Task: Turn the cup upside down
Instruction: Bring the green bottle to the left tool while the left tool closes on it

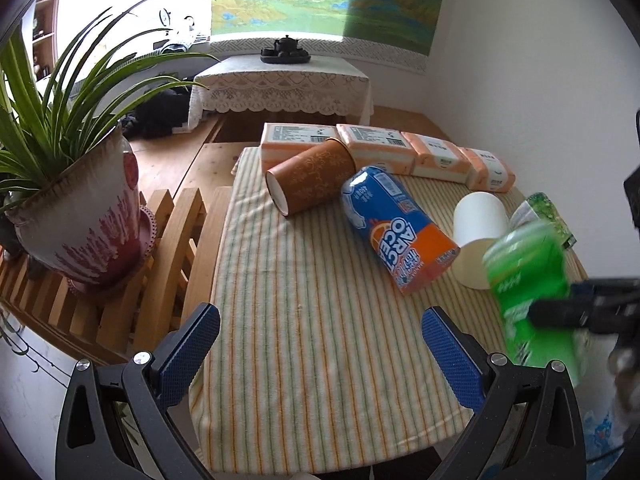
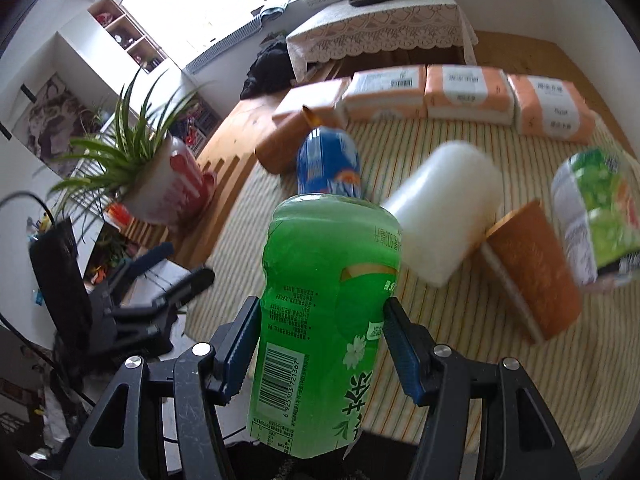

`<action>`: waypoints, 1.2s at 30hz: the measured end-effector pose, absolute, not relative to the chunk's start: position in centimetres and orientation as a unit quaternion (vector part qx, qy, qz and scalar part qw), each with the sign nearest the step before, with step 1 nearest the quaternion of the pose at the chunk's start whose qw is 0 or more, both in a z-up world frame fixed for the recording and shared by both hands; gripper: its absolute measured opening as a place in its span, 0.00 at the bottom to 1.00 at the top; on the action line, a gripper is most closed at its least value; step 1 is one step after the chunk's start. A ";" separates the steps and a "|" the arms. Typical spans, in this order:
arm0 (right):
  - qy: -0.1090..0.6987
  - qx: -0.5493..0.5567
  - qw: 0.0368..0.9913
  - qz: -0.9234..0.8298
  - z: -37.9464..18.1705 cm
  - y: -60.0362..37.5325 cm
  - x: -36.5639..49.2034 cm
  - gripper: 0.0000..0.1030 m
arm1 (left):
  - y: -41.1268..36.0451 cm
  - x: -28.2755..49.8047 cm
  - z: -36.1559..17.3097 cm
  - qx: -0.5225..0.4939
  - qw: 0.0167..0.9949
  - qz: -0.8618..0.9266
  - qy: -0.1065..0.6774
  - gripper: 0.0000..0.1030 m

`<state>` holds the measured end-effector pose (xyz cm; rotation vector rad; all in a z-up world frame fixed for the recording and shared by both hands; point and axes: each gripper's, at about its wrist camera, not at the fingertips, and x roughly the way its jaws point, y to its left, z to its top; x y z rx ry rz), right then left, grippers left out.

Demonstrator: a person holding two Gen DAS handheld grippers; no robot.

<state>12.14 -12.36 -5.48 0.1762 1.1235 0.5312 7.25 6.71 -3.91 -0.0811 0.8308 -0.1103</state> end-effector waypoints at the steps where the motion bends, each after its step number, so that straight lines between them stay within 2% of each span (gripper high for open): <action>1: 0.529 0.079 0.807 0.250 -5.9 -12.2 11.6 0.55 | 6.6 7.2 -3.9 -0.040 0.912 -0.055 0.405 0.99; 14: 0.545 0.077 0.804 0.226 -9.8 -11.3 11.2 0.57 | 5.2 6.4 -3.4 -0.025 0.907 -0.062 0.417 0.99; 18: 0.535 0.076 0.812 0.220 -9.6 -11.7 11.1 0.63 | 5.0 6.6 -3.4 -0.028 0.903 -0.066 0.424 0.99; 21: 0.526 0.080 0.817 0.220 -9.2 -12.3 10.6 0.63 | 4.8 6.8 -3.4 -0.036 0.898 -0.073 0.433 0.99; 27: 0.476 0.070 0.857 0.184 -7.7 -15.0 8.4 0.63 | 1.8 7.3 -3.2 -0.025 0.886 -0.095 0.453 0.99; 36: 0.412 0.068 0.904 0.092 -7.0 -21.2 4.2 0.63 | -2.9 11.1 -4.8 -0.050 0.828 -0.127 0.544 0.99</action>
